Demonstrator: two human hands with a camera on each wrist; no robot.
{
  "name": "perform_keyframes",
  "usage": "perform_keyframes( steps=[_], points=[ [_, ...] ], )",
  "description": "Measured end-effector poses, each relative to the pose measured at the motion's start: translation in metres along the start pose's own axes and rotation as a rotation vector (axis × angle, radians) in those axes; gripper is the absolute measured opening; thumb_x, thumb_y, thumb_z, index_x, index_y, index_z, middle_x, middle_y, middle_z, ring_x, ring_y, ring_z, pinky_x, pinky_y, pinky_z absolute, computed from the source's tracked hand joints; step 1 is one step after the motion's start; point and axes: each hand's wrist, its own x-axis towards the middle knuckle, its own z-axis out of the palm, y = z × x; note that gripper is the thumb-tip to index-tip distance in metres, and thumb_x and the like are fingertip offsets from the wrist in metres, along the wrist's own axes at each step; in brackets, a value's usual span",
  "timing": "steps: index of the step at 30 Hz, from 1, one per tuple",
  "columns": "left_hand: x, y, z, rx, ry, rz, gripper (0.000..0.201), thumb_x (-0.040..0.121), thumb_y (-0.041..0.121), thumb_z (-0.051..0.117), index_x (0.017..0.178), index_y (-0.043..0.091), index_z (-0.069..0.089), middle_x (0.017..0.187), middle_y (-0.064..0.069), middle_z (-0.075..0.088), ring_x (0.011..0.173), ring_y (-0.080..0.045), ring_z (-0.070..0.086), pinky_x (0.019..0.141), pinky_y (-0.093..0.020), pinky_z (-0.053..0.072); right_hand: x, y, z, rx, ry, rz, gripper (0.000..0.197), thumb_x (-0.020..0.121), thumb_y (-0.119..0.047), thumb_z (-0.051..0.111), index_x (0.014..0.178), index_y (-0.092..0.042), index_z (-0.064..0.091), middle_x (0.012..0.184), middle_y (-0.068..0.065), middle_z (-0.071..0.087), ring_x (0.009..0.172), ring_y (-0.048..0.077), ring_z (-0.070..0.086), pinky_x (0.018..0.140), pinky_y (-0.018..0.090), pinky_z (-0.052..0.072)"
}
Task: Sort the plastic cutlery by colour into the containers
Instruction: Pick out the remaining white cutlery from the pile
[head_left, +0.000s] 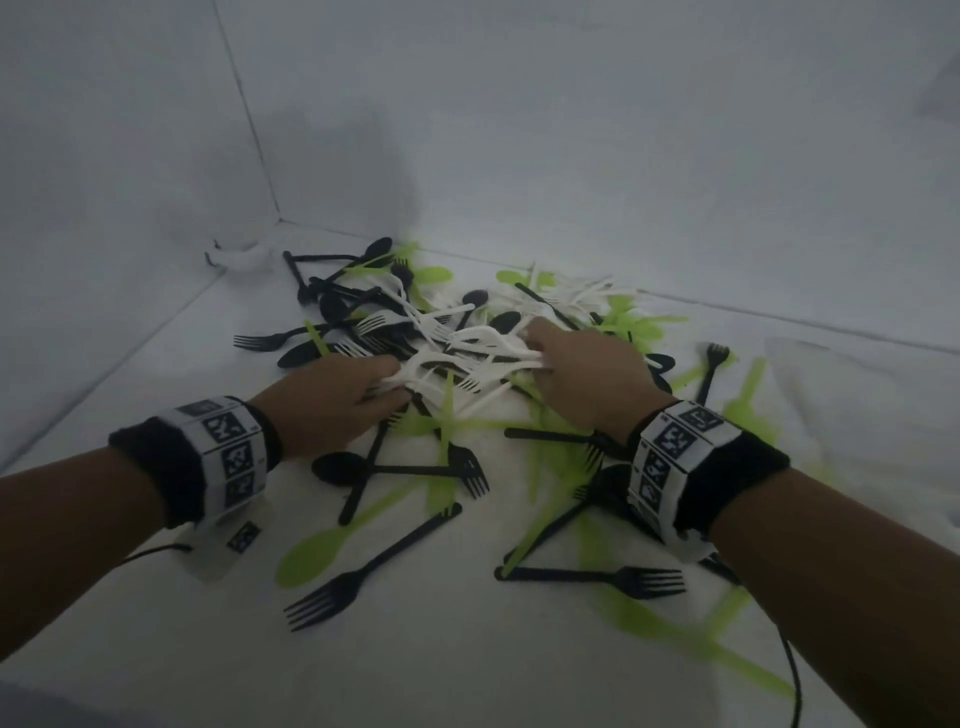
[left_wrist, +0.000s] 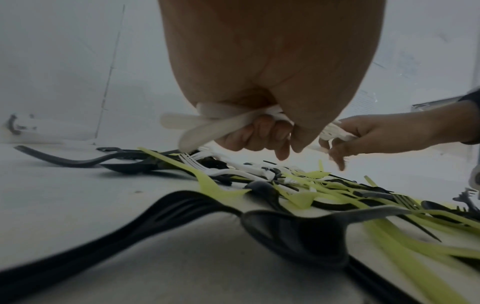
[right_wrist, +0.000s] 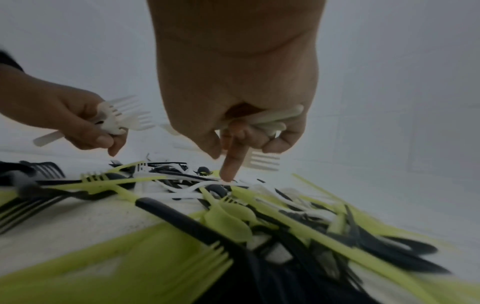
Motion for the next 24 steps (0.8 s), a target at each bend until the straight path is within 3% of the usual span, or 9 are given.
perform_keyframes(
  steps=[4,8,11,15,17,21,24],
  points=[
    [0.012,0.001,0.003,0.011,0.008,0.116,0.037,0.102,0.041,0.055,0.073,0.025,0.039,0.059,0.006,0.047,0.053,-0.010,0.048,0.053,-0.027,0.031,-0.007,0.009,-0.002,0.279,0.088,0.233,0.018,0.100,-0.038,0.050,0.106,-0.022,0.043,0.079,-0.006,0.054,0.071,0.024,0.053,0.061,0.036,0.043],
    [0.029,0.017,0.009,0.058,-0.014,0.221,0.032,0.102,0.044,0.053,0.079,0.023,0.047,0.073,0.007,0.053,0.065,-0.008,0.050,0.061,-0.032,0.042,-0.014,0.020,0.003,0.423,0.173,0.333,0.016,0.103,-0.023,0.051,0.110,-0.014,0.040,0.077,-0.003,0.055,0.066,0.022,0.056,0.054,0.032,0.039],
    [0.052,0.036,0.020,0.253,-0.056,0.182,0.030,0.102,0.052,0.049,0.093,0.023,0.054,0.091,0.008,0.050,0.083,-0.013,0.050,0.073,-0.034,0.045,-0.019,0.026,0.009,0.529,0.132,0.376,0.026,0.100,-0.016,0.050,0.120,-0.015,0.034,0.080,0.007,0.060,0.069,0.031,0.062,0.058,0.039,0.047],
    [0.080,0.056,0.033,0.362,-0.178,0.130,0.030,0.099,0.053,0.054,0.100,0.023,0.058,0.103,-0.001,0.053,0.101,-0.025,0.060,0.082,-0.038,0.048,-0.023,0.030,0.013,0.470,0.032,0.361,0.042,0.101,-0.021,0.051,0.141,-0.015,0.037,0.083,-0.001,0.059,0.072,0.024,0.061,0.065,0.039,0.050],
    [0.087,0.060,0.040,0.363,-0.222,0.117,0.023,0.099,0.047,0.056,0.097,0.024,0.055,0.102,-0.001,0.051,0.103,-0.028,0.062,0.080,-0.038,0.048,-0.025,0.031,0.012,0.436,0.009,0.341,0.038,0.102,-0.029,0.053,0.138,-0.019,0.046,0.092,-0.003,0.059,0.080,0.024,0.058,0.070,0.037,0.047],
    [0.092,0.063,0.041,0.327,-0.240,0.101,0.026,0.100,0.036,0.054,0.117,0.018,0.058,0.117,-0.006,0.057,0.109,-0.030,0.060,0.085,-0.038,0.049,-0.026,0.029,0.013,0.475,0.053,0.338,0.035,0.104,-0.034,0.055,0.135,-0.020,0.049,0.101,-0.001,0.060,0.086,0.025,0.060,0.075,0.036,0.048],
    [0.090,0.063,0.027,0.173,-0.235,0.064,0.017,0.097,0.035,0.055,0.097,0.018,0.053,0.098,-0.002,0.060,0.096,-0.030,0.061,0.078,-0.038,0.049,-0.024,0.029,0.014,0.580,0.177,0.416,0.039,0.103,-0.028,0.057,0.134,-0.016,0.037,0.087,0.001,0.061,0.073,0.021,0.060,0.070,0.039,0.052]
  ],
)
